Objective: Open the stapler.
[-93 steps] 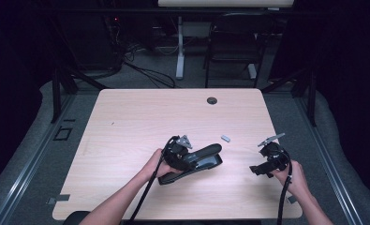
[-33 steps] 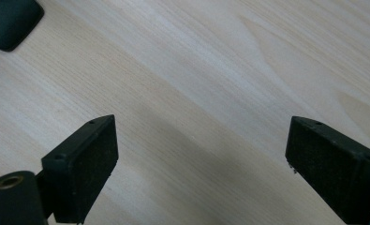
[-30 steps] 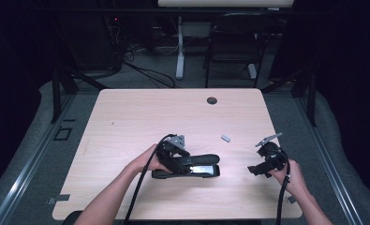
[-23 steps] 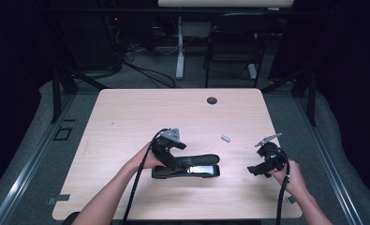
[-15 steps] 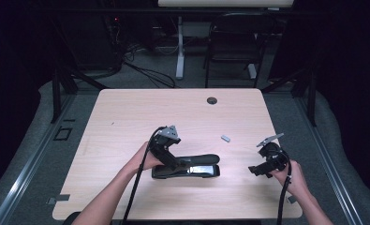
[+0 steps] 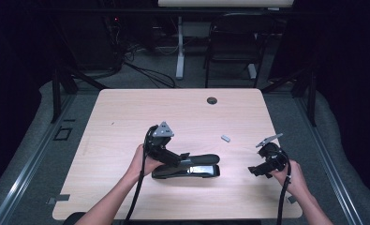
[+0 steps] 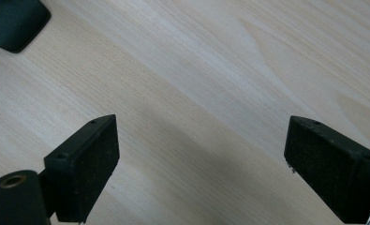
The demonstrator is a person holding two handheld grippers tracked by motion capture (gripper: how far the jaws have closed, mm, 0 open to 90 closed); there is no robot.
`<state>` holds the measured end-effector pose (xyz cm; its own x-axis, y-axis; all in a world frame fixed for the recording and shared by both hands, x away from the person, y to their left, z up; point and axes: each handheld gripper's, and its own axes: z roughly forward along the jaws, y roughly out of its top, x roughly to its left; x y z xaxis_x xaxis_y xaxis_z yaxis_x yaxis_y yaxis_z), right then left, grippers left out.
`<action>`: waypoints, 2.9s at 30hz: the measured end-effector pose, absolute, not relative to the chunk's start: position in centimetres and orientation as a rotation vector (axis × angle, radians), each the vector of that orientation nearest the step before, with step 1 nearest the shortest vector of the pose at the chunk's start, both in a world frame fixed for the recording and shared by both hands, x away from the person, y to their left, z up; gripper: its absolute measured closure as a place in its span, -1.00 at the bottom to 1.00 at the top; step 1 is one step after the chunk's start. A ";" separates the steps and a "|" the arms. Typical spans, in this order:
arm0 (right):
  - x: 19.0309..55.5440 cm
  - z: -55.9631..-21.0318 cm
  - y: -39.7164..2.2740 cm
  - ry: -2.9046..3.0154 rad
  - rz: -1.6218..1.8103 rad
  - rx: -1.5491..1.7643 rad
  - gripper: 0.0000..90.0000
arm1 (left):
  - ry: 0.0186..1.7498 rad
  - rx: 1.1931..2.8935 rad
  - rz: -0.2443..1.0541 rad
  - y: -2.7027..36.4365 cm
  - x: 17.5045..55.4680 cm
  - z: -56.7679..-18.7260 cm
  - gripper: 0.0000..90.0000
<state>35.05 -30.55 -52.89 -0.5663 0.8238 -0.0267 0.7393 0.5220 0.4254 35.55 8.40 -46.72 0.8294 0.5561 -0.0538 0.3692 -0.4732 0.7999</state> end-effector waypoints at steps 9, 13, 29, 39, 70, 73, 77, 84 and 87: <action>34.8 -52.7 -30.3 2.527 0.572 1.297 -0.71 | 0.674 2.143 0.330 7.1 32.3 -46.5 -0.88; 34.6 -52.6 -30.2 2.529 0.593 1.276 -0.71 | 0.640 2.145 0.335 6.5 31.1 -46.4 -0.73; 33.2 -51.4 -27.2 2.553 0.697 1.073 0.24 | 0.517 2.212 0.259 3.0 28.5 -48.7 0.12; 32.2 -51.4 -25.3 2.620 0.746 0.958 0.71 | 0.544 2.255 0.224 1.4 28.8 -51.6 0.68; 30.8 -52.8 -20.2 2.621 0.790 0.647 1.00 | 0.761 2.132 0.321 0.7 30.0 -54.9 1.00; 30.9 -53.7 -19.4 2.636 0.759 0.603 1.00 | 0.781 2.109 0.347 0.6 29.9 -55.3 1.00; 31.1 -54.4 -18.9 2.627 0.747 0.579 1.00 | 0.789 2.088 0.387 0.4 29.9 -55.8 1.00; 31.6 -55.2 -17.9 2.632 0.713 0.539 1.00 | 0.799 2.078 0.390 0.4 30.1 -55.9 1.00; 31.9 -55.2 -17.8 2.623 0.712 0.544 1.00 | 0.796 2.075 0.391 0.4 30.2 -55.9 1.00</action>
